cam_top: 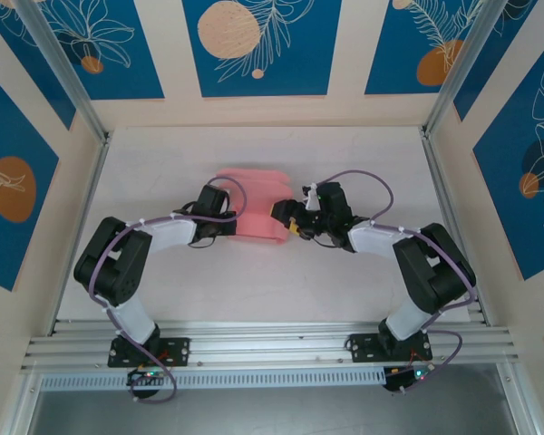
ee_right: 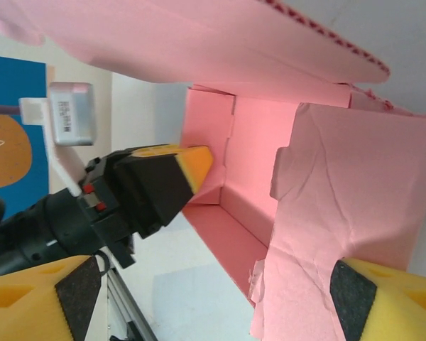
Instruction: Fold the paper box
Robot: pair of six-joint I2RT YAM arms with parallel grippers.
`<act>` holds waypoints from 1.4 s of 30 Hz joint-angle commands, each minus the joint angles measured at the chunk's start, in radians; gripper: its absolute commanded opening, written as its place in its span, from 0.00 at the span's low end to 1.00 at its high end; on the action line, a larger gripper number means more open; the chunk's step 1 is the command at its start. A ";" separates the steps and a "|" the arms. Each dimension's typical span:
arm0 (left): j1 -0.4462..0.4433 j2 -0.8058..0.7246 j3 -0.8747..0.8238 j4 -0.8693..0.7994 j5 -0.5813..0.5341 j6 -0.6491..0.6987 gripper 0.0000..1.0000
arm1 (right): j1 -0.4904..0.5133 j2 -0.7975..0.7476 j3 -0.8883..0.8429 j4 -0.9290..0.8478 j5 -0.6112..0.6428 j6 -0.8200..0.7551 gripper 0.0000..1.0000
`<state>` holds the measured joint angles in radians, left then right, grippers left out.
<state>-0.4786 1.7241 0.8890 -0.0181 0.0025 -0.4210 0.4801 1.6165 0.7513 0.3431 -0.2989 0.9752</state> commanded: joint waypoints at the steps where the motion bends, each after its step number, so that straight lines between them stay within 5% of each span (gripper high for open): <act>1: -0.009 0.035 -0.015 -0.089 -0.018 -0.019 0.00 | 0.002 0.020 0.031 -0.046 0.009 -0.024 0.86; 10: -0.010 0.035 -0.023 -0.080 -0.054 -0.041 0.00 | -0.004 -0.150 0.117 -0.376 0.105 -0.141 0.85; 17: -0.011 0.039 -0.023 -0.073 -0.070 -0.048 0.00 | -0.067 -0.292 0.010 -0.491 0.211 -0.102 0.85; 25: -0.014 0.043 -0.010 -0.086 -0.070 -0.045 0.00 | -0.131 -0.209 -0.186 -0.074 0.030 -0.014 0.87; 32: -0.014 0.045 -0.002 -0.097 -0.074 -0.043 0.00 | -0.122 0.023 -0.131 0.187 -0.117 0.003 0.94; 42: -0.020 0.049 0.010 -0.097 -0.082 -0.042 0.00 | -0.056 0.045 -0.009 0.148 -0.100 -0.039 0.92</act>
<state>-0.4900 1.7313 0.8986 -0.0193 -0.0505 -0.4549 0.4118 1.6997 0.6987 0.5072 -0.3931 0.9726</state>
